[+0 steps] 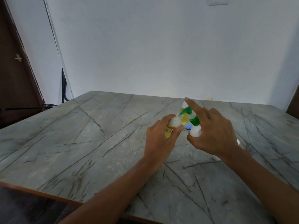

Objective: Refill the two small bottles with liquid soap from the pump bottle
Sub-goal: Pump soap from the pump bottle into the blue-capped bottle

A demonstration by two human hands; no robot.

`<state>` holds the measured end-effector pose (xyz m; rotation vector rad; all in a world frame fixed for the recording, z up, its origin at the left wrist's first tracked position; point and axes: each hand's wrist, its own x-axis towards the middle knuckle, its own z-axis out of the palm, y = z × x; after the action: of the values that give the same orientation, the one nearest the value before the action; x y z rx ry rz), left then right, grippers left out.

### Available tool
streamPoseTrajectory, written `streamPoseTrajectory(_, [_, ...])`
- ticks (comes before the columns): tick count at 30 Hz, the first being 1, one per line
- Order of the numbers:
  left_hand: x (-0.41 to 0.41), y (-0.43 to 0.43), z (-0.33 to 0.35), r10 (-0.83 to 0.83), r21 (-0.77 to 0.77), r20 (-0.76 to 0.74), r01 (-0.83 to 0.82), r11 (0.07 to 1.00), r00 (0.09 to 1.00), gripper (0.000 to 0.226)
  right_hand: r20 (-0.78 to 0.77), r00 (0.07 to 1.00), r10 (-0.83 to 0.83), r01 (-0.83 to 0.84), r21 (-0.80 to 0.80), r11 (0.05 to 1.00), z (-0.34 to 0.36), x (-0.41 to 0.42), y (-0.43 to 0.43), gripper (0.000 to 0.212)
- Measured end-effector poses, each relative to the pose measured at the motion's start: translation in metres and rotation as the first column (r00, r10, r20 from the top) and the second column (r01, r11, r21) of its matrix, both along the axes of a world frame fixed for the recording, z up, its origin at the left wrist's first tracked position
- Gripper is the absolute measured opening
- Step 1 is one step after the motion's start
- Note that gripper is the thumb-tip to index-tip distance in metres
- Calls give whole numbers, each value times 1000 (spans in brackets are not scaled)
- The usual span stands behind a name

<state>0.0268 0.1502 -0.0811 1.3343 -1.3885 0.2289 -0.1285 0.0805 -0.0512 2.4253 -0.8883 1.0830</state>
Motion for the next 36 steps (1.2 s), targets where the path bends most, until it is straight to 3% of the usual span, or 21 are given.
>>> streamPoseTrajectory(26, [-4,2,-2,-27,28,46,26,999,999,46,69,998,-6,8,-22,1000,-2,1,-5,72])
streamPoseTrajectory(36, [0,0,1,7,25,-8,-7,1000,1000,43,10,999,-51,51,-21,998,-2,1,1,97])
